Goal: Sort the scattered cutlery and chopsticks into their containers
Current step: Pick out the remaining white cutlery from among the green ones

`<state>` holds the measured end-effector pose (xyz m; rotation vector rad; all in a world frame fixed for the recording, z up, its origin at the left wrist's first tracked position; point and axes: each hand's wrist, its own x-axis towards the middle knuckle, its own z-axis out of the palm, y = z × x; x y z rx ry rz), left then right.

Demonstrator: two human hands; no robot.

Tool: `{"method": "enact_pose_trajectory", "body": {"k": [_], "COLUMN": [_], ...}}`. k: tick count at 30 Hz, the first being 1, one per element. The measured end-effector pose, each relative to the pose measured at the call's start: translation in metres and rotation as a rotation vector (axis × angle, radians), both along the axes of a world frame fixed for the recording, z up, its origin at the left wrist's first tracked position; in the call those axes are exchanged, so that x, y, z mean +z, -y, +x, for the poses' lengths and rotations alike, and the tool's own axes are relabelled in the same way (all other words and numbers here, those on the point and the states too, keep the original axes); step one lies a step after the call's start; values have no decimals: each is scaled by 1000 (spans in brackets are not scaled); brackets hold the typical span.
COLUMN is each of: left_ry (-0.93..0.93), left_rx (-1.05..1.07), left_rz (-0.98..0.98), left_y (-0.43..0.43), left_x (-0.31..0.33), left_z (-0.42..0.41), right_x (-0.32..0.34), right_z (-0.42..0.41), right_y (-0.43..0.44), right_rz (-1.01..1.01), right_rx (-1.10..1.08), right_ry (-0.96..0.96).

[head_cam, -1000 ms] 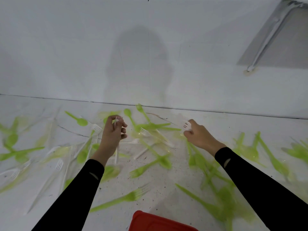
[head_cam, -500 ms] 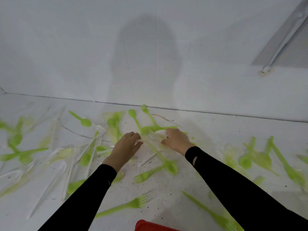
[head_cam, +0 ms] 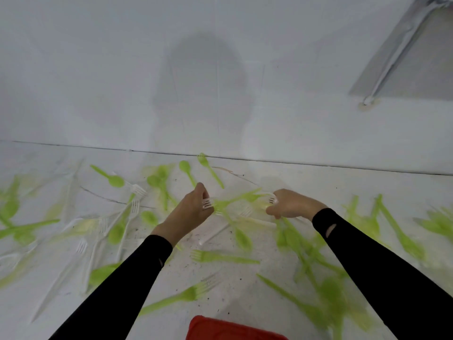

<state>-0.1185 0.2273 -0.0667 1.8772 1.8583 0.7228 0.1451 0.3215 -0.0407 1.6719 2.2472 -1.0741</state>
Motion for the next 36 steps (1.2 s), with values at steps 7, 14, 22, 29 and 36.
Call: {"method": "enact_pose_trajectory", "body": {"k": [7,14,22,29,36], "left_ry": [-61,-190,-248,-316,-82], "left_rx": [-45,2,114,215,347], "left_rz": [-91,-100,-160,-179,13], "left_y": [2,21,35,34,32], "left_x": [0,-16,-27,-10,25], "left_z": [27,42,40,20,-9], "right_x": [-3,-27,-37,-38,-1], "right_z": [15,-21,-45,-30,-14], "right_y": [17,39,49,51,53], "right_rz": [107,211,306,357,207], "right_rx": [-174,-188,-68,-14,-362], "right_ry": [-154,-273,-114,-60,-483]}}
